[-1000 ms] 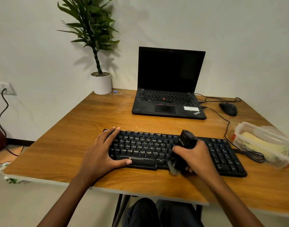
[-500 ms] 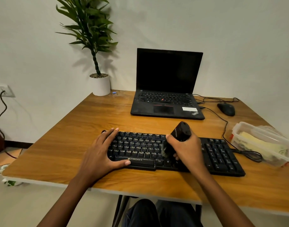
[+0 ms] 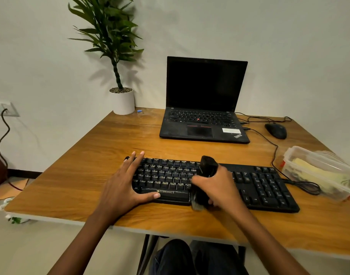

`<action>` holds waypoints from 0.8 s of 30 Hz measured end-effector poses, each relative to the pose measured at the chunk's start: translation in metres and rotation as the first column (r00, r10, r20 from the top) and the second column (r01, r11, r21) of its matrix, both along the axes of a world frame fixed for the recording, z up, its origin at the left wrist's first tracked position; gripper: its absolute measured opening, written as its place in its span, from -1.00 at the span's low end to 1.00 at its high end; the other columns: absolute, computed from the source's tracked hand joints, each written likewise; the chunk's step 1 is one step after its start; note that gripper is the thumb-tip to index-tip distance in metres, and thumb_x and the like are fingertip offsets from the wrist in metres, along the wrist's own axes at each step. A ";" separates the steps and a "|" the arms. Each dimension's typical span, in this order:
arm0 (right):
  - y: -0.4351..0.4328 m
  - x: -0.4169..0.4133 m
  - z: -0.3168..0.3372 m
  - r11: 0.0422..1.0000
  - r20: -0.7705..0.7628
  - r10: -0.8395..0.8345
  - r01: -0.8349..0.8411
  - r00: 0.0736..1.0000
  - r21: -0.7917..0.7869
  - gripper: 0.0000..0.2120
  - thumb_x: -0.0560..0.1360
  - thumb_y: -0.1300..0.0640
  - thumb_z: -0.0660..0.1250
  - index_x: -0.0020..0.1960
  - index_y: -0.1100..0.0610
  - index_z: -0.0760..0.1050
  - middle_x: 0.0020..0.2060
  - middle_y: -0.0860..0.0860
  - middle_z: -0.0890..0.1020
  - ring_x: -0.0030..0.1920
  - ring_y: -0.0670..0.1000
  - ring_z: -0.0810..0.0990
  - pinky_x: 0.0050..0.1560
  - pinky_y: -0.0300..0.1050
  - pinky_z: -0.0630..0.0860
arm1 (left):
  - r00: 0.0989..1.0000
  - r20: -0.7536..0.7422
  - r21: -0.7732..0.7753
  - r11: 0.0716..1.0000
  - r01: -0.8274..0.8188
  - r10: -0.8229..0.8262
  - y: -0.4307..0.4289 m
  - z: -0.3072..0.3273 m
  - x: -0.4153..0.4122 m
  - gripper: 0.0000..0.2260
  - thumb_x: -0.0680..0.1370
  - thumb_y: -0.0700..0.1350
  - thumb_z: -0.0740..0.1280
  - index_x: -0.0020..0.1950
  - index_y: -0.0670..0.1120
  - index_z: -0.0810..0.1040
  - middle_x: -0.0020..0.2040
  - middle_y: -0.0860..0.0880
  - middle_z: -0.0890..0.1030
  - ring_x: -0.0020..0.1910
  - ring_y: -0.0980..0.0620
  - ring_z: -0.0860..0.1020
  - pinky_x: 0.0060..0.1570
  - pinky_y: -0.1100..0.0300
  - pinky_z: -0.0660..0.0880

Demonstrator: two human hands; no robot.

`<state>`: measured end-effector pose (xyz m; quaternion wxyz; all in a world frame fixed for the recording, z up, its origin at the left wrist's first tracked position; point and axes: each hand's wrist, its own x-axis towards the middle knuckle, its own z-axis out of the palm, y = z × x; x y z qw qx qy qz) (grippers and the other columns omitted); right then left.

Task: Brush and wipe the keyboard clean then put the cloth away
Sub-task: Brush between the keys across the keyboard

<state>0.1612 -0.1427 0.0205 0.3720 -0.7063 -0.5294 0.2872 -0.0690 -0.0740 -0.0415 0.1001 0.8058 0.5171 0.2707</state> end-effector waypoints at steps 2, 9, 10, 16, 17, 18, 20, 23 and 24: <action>0.006 0.007 0.009 1.000 -0.049 0.002 -0.002 0.999 -0.007 -0.83 0.41 0.13 0.39 -0.20 0.17 0.41 -0.39 0.05 0.56 -0.63 -0.10 0.44 -0.64 -0.31 0.35 | 1.000 0.006 -0.002 1.000 0.000 0.000 0.000 0.000 0.000 0.03 0.10 0.63 0.12 0.46 0.32 -0.19 0.55 0.11 0.00 0.49 -0.01 0.19 0.28 -0.14 0.39; 0.012 -0.005 -0.001 0.993 -0.043 -0.053 0.058 0.998 0.104 -0.81 0.39 0.10 0.40 -0.16 0.12 0.39 -0.30 0.05 0.56 -0.45 -0.07 0.49 -0.53 -0.32 0.41 | 0.999 0.030 0.009 1.000 0.019 -0.020 0.001 -0.001 -0.001 0.07 0.13 0.61 0.18 0.51 0.26 -0.15 0.54 0.09 0.11 0.44 -0.04 0.28 0.22 -0.16 0.44; 0.010 -0.007 -0.003 0.999 -0.011 -0.016 0.016 1.000 0.047 -0.81 0.39 0.09 0.40 -0.17 0.10 0.38 -0.31 0.02 0.55 -0.45 -0.09 0.49 -0.53 -0.34 0.40 | 0.999 0.033 0.011 1.000 0.019 -0.019 0.002 -0.001 -0.001 0.07 0.13 0.61 0.19 0.51 0.26 -0.15 0.54 0.08 0.13 0.44 -0.04 0.29 0.21 -0.16 0.45; 0.022 0.021 0.022 0.993 -0.084 -0.099 0.104 0.992 0.062 -0.83 0.40 0.12 0.39 -0.14 0.17 0.44 -0.35 0.07 0.59 -0.59 -0.05 0.48 -0.61 -0.27 0.40 | 0.999 0.034 0.020 1.000 0.024 -0.025 0.001 -0.002 -0.001 0.05 0.14 0.61 0.19 0.50 0.28 -0.16 0.53 0.07 0.15 0.44 -0.04 0.28 0.21 -0.14 0.45; 0.024 0.021 0.022 0.984 -0.112 -0.136 0.148 0.984 0.101 -0.84 0.40 0.13 0.39 -0.15 0.16 0.44 -0.36 0.07 0.59 -0.58 -0.04 0.48 -0.60 -0.25 0.42 | 0.999 0.035 0.019 1.000 0.024 -0.025 0.001 -0.001 -0.001 0.05 0.13 0.61 0.19 0.49 0.29 -0.16 0.53 0.07 0.14 0.45 -0.04 0.28 0.22 -0.14 0.45; 0.025 0.018 0.020 0.981 -0.126 -0.137 0.153 0.982 0.121 -0.85 0.40 0.13 0.39 -0.16 0.15 0.43 -0.36 0.06 0.58 -0.57 -0.04 0.48 -0.59 -0.24 0.43 | 0.999 0.034 0.021 0.999 0.024 -0.025 0.000 -0.001 -0.001 0.04 0.13 0.61 0.18 0.49 0.29 -0.16 0.53 0.08 0.14 0.45 -0.03 0.27 0.23 -0.13 0.44; 0.021 0.008 0.008 0.992 -0.076 -0.068 0.075 0.995 0.100 -0.84 0.40 0.13 0.39 -0.16 0.12 0.40 -0.35 0.04 0.56 -0.55 -0.07 0.48 -0.59 -0.30 0.40 | 0.999 0.028 0.026 0.999 0.026 -0.027 0.000 -0.001 0.000 0.04 0.14 0.61 0.18 0.49 0.29 -0.16 0.53 0.07 0.15 0.44 -0.02 0.28 0.23 -0.09 0.45; 0.014 0.003 0.001 1.000 0.004 0.024 -0.024 1.000 -0.016 -0.82 0.40 0.12 0.38 -0.19 0.11 0.37 -0.35 0.03 0.55 -0.55 -0.09 0.45 -0.62 -0.34 0.34 | 0.999 0.029 0.037 0.999 0.026 -0.027 0.001 0.000 0.000 0.03 0.14 0.60 0.18 0.49 0.27 -0.14 0.52 0.06 0.17 0.43 -0.01 0.29 0.22 -0.05 0.45; 0.014 0.006 0.004 0.997 -0.027 0.049 -0.050 0.998 -0.057 -0.83 0.41 0.13 0.38 -0.18 0.14 0.39 -0.36 0.04 0.56 -0.58 -0.08 0.44 -0.63 -0.32 0.35 | 0.999 0.030 0.037 0.999 0.026 -0.027 0.000 0.000 0.001 0.03 0.14 0.60 0.17 0.49 0.27 -0.14 0.52 0.06 0.17 0.43 -0.01 0.29 0.22 -0.05 0.44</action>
